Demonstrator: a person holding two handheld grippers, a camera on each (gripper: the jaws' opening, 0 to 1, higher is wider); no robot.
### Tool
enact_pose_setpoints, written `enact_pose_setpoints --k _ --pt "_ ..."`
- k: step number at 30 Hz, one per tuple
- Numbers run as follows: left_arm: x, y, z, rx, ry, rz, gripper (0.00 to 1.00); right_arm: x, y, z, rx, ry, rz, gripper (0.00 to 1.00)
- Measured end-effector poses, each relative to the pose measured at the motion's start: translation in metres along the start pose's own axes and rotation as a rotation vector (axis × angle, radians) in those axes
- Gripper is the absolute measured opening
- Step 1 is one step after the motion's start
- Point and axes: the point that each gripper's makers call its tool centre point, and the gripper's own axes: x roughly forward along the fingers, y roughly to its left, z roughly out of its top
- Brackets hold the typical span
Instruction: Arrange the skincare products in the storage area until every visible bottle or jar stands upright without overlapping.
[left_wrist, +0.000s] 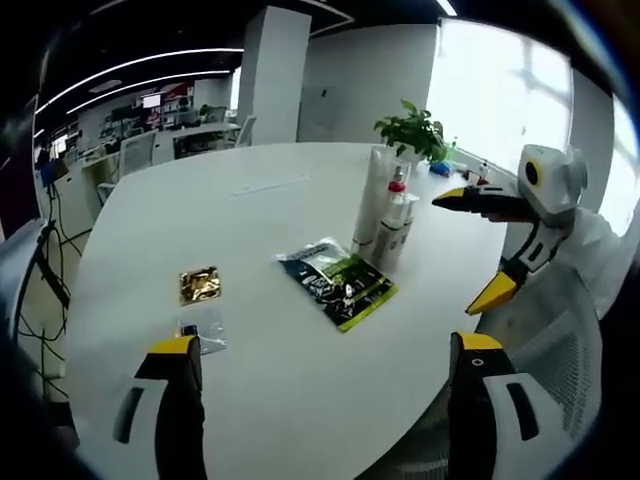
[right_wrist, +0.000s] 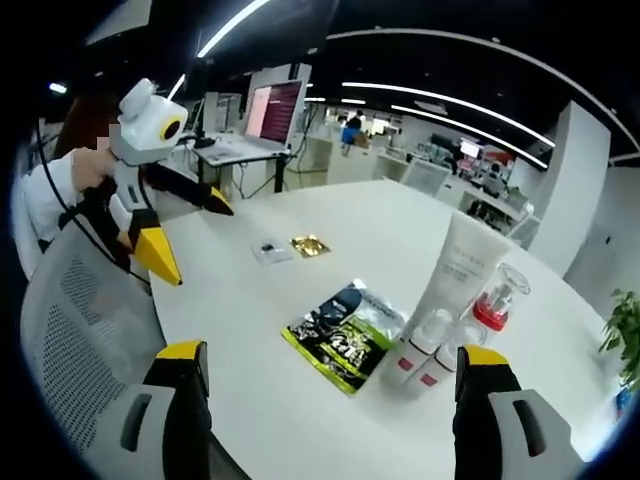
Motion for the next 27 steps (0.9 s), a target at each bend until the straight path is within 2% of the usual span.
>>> enact_pose_setpoints --k 11,17,24,27 --pt "0.006 0.02 -0.007 0.0 0.019 -0.007 0.97 0.011 0.021 0.007 -0.016 0.011 0.039 1.0" --pt "0.01 0.034 -0.016 -0.011 0.04 -0.004 0.97 0.019 0.025 0.012 -0.006 0.003 0.037 1.0" --pt "0.022 0.06 -0.022 -0.016 0.063 0.002 0.96 0.033 0.024 0.02 -0.006 -0.002 0.034 0.99" --pt "0.03 0.075 -0.021 0.003 0.073 0.025 0.95 0.039 0.026 0.027 -0.017 -0.016 0.044 0.97"
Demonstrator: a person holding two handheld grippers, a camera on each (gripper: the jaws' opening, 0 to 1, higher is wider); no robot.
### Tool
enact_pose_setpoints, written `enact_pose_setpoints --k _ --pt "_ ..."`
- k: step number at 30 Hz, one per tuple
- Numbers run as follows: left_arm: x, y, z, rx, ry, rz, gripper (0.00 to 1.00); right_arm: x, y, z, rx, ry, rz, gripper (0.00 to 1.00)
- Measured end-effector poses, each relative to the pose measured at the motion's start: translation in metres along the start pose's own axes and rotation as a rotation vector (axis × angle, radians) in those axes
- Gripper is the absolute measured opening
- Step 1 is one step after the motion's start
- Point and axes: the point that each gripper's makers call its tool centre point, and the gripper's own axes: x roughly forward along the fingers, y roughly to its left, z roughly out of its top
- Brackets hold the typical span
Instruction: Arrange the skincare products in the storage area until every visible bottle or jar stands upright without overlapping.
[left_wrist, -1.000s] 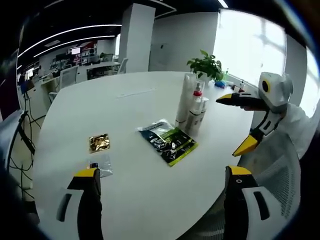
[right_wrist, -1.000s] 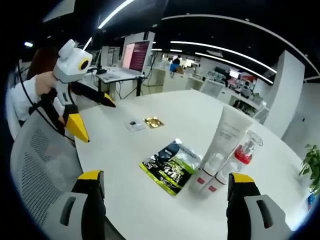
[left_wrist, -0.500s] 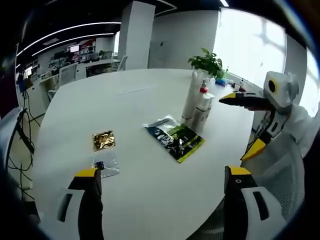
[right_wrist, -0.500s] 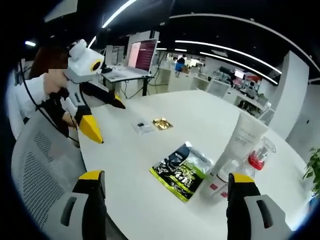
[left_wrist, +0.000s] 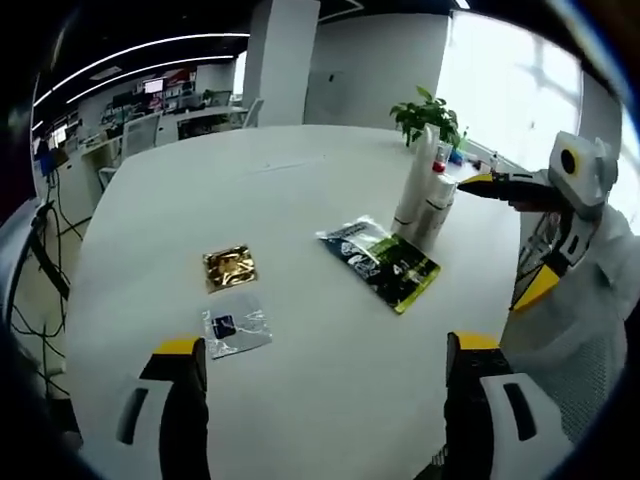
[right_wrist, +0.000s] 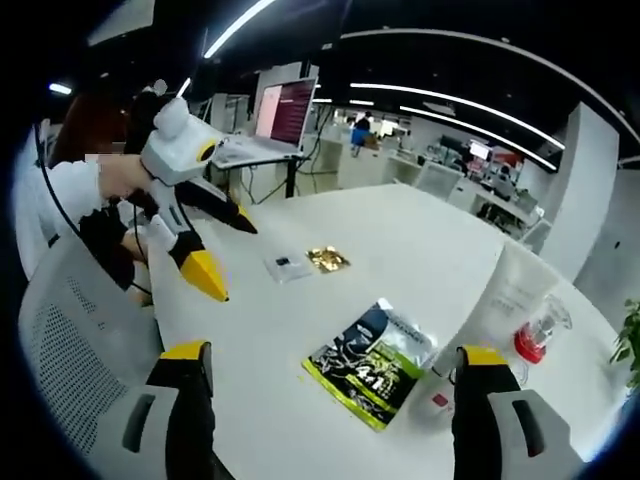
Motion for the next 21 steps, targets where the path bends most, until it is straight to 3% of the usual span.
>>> enact_pose_setpoints --k 10,14,21 --pt "0.029 0.037 -0.002 0.015 0.044 0.037 0.87 0.021 0.006 -0.002 0.0 -0.025 0.023 0.91" --pt "0.036 0.041 -0.005 0.008 0.053 0.044 0.8 0.025 0.009 -0.005 0.019 -0.027 0.031 0.91" --pt "0.052 0.054 -0.014 -0.061 0.076 0.066 0.69 0.027 0.009 -0.02 0.052 -0.013 0.035 0.9"
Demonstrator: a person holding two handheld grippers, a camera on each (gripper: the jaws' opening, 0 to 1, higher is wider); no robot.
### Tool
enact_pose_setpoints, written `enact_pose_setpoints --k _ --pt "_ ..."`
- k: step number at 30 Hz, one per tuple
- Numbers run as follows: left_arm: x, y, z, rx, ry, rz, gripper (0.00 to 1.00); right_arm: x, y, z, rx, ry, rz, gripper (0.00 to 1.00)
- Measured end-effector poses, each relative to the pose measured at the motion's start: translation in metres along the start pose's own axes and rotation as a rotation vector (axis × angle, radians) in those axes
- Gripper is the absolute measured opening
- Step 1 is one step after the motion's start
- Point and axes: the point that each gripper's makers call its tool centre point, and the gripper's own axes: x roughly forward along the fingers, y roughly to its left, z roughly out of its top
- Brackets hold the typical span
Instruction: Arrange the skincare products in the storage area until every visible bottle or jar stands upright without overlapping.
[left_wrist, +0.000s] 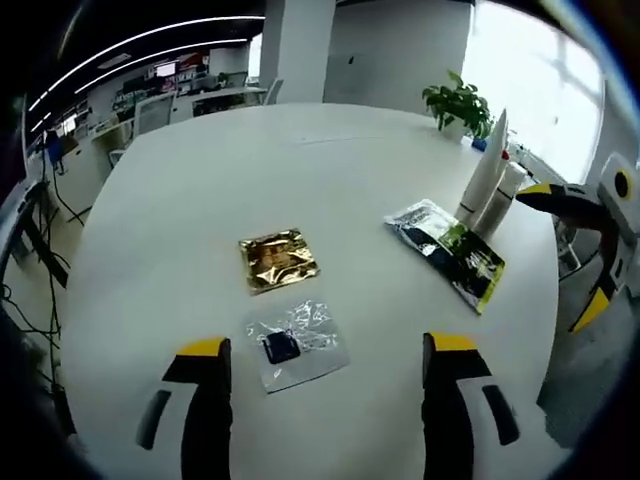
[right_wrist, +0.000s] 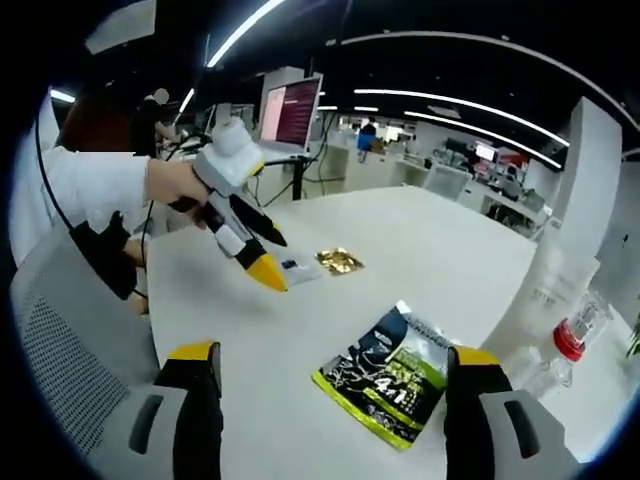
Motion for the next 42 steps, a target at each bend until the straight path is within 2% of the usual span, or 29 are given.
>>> enact_pose_setpoints --k 4,7,8,10,14,17,19,22,27,42 --pt "0.003 0.005 -0.001 -0.021 -0.009 0.01 0.63 -0.001 -0.003 -0.003 -0.002 0.003 -0.007 0.89" --pt "0.002 0.012 0.001 0.017 -0.036 0.074 0.5 0.0 -0.008 -0.002 0.003 -0.006 -0.021 0.89" --pt "0.004 0.012 -0.001 0.004 -0.028 0.061 0.49 0.0 -0.011 -0.002 0.003 -0.012 -0.026 0.89" --pt "0.008 0.01 -0.005 -0.018 -0.013 0.038 0.54 0.001 -0.013 -0.003 0.017 -0.01 -0.026 0.88" --pt "0.005 0.01 -0.002 0.019 -0.02 0.059 0.51 0.002 -0.013 -0.005 0.015 -0.002 -0.026 0.88" --pt "0.007 0.013 -0.003 0.078 -0.006 0.079 0.49 0.003 -0.013 -0.007 0.01 0.004 -0.028 0.88" --pt "0.008 0.009 -0.003 0.087 -0.004 0.07 0.5 0.003 -0.015 -0.008 0.011 0.009 -0.033 0.88" --pt "0.009 0.005 -0.001 0.12 -0.014 0.074 0.46 0.002 -0.015 -0.007 0.013 0.008 -0.034 0.87" --pt "0.007 0.001 -0.002 0.11 -0.006 0.067 0.41 0.003 -0.012 -0.006 0.011 0.006 -0.025 0.87" --pt "0.004 -0.038 -0.015 0.145 -0.001 0.023 0.39 0.009 0.0 -0.005 0.018 0.004 0.015 0.84"
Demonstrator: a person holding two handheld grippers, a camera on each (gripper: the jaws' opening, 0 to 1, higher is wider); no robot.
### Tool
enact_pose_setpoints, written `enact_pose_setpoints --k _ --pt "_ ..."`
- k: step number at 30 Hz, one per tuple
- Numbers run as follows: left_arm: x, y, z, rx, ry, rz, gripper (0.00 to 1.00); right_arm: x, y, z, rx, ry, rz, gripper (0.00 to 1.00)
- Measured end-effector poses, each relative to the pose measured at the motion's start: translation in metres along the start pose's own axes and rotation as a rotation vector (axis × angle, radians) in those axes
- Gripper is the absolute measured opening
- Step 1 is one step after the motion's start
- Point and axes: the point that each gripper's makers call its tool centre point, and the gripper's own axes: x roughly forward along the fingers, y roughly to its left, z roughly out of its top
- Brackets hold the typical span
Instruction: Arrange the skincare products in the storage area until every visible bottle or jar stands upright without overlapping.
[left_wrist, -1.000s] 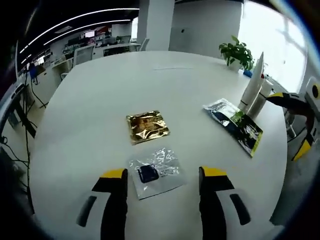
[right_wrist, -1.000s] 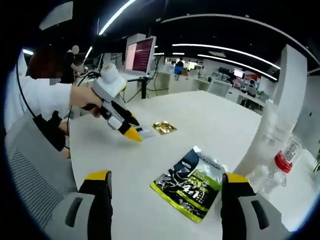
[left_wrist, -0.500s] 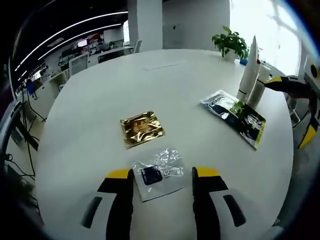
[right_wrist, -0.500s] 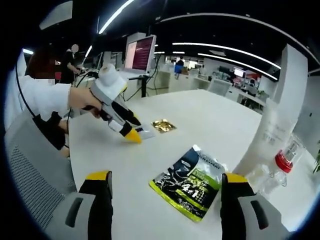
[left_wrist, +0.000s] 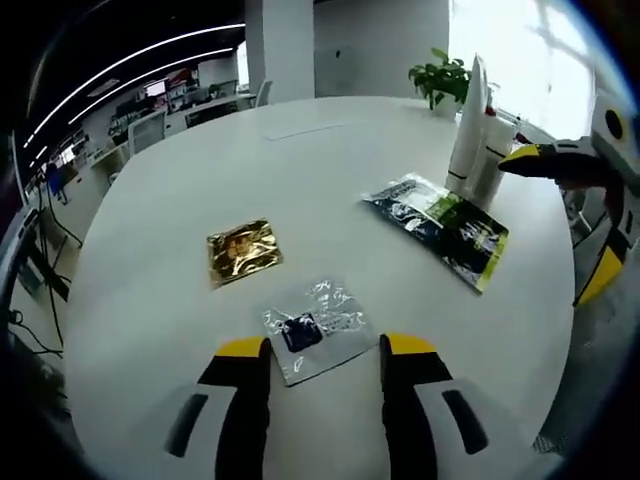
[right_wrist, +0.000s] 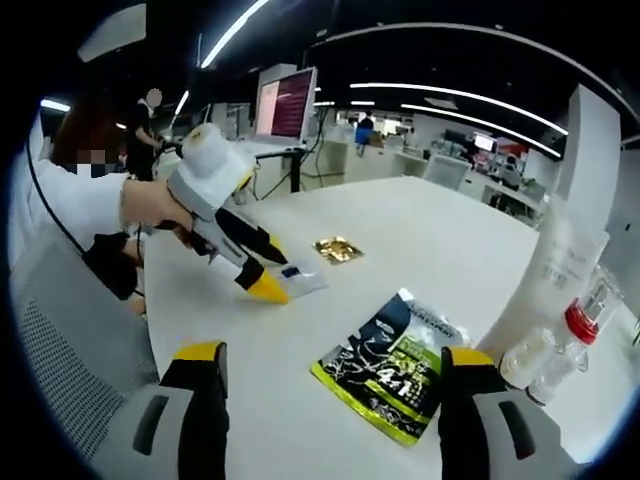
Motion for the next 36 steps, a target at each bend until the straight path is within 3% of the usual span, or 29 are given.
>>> enact_pose_setpoints --k 24,36 --pt "-0.003 -0.021 -0.005 0.061 0.039 -0.077 0.38 0.001 0.005 0.001 -0.008 -0.005 0.015 0.83" --pt "0.003 0.009 0.015 0.094 0.0 -0.087 0.43 0.001 0.003 -0.002 -0.014 0.011 0.01 0.82"
